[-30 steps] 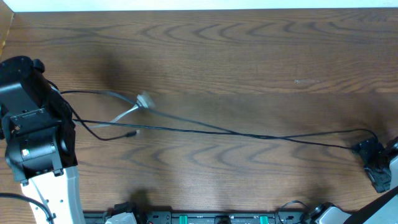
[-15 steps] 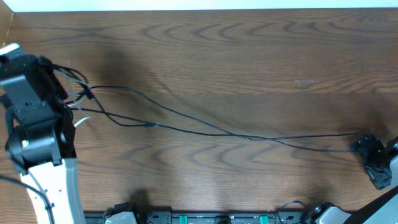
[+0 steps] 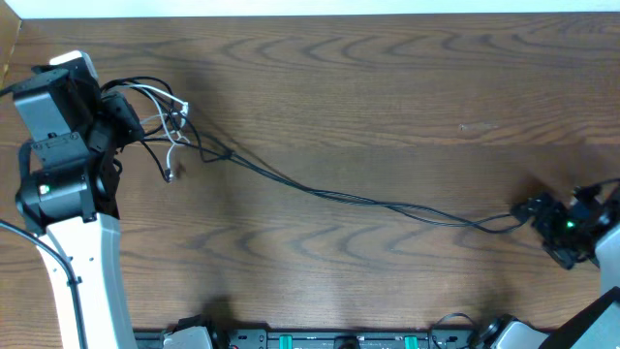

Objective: Untangle cables

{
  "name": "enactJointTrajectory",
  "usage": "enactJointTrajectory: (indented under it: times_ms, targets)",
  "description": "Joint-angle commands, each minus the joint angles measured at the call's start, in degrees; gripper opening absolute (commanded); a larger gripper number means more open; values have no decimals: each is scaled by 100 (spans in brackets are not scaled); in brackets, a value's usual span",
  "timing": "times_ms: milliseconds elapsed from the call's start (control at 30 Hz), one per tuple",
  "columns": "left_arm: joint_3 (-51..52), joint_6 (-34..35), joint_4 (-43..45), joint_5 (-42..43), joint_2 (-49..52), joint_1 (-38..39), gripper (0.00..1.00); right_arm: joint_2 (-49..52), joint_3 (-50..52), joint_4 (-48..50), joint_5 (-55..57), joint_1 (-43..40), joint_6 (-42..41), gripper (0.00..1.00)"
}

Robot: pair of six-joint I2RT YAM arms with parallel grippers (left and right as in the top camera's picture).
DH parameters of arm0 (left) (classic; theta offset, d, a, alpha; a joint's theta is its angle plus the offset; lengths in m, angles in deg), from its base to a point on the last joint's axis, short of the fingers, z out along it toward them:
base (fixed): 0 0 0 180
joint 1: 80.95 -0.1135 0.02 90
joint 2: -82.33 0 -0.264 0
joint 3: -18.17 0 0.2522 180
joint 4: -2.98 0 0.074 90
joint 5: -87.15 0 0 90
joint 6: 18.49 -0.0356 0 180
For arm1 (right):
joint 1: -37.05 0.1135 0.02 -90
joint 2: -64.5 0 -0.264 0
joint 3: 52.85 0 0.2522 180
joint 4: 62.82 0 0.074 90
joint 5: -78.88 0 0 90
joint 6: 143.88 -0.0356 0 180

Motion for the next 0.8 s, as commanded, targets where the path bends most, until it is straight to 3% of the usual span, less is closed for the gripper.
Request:
enactJointTrajectory:
  times_ms: [0,333,767]
  targets:
    - [-212,330,9,251,4,-20,8,28,-66,-31,-525,570,166,99]
    - [-212,328,4,1102,4,44,8,28,-66,566,-1829,2070,909,99]
    - [-212,326,-103,1099,4,1130,8,28,-66,1956,-1910,4470,981,99]
